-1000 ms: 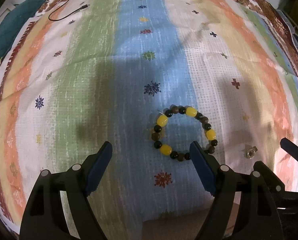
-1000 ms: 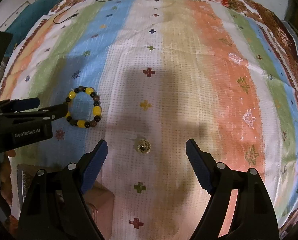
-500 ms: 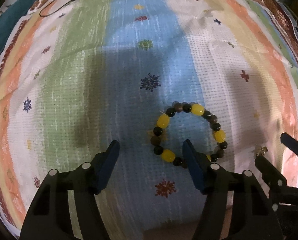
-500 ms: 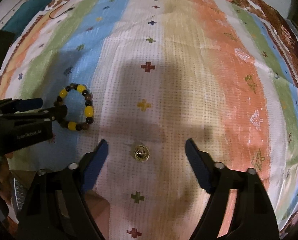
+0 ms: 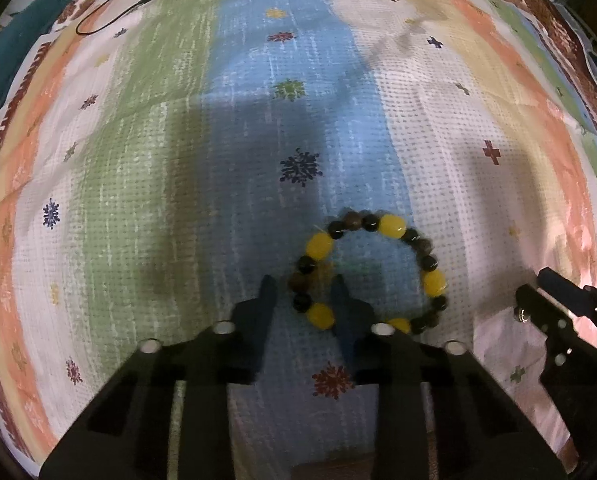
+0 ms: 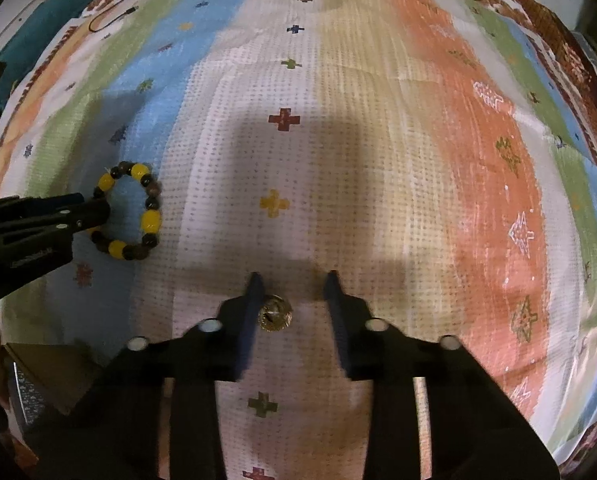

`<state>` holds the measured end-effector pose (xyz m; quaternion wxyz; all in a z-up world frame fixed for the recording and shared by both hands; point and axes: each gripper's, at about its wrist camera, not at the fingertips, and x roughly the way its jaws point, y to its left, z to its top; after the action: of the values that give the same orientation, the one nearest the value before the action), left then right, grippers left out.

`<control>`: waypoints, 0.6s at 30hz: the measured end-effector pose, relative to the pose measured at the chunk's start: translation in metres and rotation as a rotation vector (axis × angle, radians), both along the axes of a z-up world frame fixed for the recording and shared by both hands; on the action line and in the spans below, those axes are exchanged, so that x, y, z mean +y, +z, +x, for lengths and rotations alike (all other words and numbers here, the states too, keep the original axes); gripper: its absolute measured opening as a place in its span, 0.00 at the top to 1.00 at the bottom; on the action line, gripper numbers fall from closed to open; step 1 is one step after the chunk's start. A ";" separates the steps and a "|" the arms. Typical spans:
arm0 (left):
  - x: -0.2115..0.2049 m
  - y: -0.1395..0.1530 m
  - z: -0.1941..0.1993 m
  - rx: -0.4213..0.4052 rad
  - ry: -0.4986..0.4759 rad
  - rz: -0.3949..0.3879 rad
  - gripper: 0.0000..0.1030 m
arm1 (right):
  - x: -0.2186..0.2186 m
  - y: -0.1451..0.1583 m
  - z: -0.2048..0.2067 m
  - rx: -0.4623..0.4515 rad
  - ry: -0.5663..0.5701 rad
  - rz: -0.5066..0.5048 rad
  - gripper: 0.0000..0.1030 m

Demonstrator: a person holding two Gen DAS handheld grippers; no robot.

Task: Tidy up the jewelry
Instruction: 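Close left gripper on the yellow-and-black bracelet while right gripper closes on the gold ring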

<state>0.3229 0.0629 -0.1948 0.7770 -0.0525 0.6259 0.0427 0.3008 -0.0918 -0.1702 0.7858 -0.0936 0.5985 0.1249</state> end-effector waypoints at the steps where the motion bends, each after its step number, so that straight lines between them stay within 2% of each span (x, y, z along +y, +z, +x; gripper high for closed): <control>1: -0.003 0.000 -0.001 -0.001 -0.002 0.005 0.84 | 0.000 0.000 0.000 0.004 -0.001 0.004 0.84; 4: -0.006 0.000 -0.004 -0.005 -0.003 0.012 0.91 | -0.001 0.000 0.000 0.020 -0.004 0.017 0.89; 6: -0.007 0.001 -0.005 -0.010 0.003 0.009 0.91 | -0.003 0.001 0.002 0.031 -0.011 0.028 0.95; 9: -0.010 0.004 -0.010 -0.015 0.004 0.012 0.91 | -0.003 0.003 0.002 0.034 -0.010 0.036 0.98; 18: -0.004 0.016 -0.018 -0.046 0.007 0.006 0.91 | 0.000 0.013 -0.003 0.013 0.018 0.042 0.99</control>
<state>0.3050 0.0589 -0.1784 0.7912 -0.0534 0.6075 0.0461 0.2982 -0.0918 -0.1570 0.7826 -0.0820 0.5998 0.1451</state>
